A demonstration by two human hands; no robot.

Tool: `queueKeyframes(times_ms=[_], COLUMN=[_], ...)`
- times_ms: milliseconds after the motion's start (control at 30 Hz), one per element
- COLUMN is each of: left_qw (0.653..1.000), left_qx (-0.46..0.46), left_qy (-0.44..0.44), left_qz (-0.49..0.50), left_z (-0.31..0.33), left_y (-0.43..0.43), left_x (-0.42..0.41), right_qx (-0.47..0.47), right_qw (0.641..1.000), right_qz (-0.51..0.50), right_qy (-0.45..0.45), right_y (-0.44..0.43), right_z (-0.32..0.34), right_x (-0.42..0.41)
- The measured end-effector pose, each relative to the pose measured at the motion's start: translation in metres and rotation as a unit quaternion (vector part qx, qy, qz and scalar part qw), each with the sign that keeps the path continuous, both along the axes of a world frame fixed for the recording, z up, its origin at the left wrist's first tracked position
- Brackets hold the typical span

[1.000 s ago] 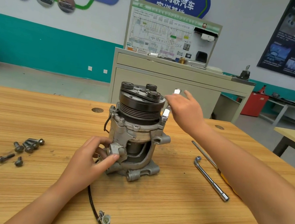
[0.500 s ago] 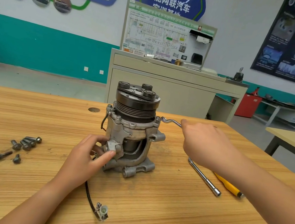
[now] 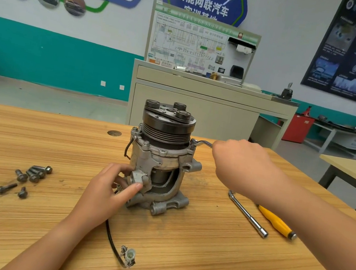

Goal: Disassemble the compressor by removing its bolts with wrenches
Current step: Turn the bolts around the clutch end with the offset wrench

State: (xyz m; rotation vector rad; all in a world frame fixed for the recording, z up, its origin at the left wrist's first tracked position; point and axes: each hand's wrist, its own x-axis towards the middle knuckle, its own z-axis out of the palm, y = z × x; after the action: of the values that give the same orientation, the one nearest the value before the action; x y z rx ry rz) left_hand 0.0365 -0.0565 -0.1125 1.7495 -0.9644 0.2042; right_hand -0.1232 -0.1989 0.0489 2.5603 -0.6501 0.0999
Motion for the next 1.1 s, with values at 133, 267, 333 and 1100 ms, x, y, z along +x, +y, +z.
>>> queueKeyframes(times_ms=[133,267,333,1100], left_qw=[1.0,1.0,1.0,1.0], left_qx=[0.004,0.001,0.0,0.004], left_qy=[-0.002,0.0,0.001,0.008], left_qz=[0.004,0.005,0.005,0.008], left_z=[0.0,0.0,0.0,0.001], left_y=[-0.001,-0.001,-0.001,-0.001], left_x=[0.001,0.0,-0.001,-0.002], right_qx=[-0.044,-0.079,-0.097,-0.166], right_qw=[0.998,0.996,0.994,0.975], right_qz=[-0.015,0.0,0.025,0.144], right_qy=[0.036,0.031,0.037,0.045], right_y=[0.009,-0.004,-0.009,-0.086], right_z=[-0.005,-0.015,-0.013,0.0], right_x=[0.005,0.003,0.002,0.028])
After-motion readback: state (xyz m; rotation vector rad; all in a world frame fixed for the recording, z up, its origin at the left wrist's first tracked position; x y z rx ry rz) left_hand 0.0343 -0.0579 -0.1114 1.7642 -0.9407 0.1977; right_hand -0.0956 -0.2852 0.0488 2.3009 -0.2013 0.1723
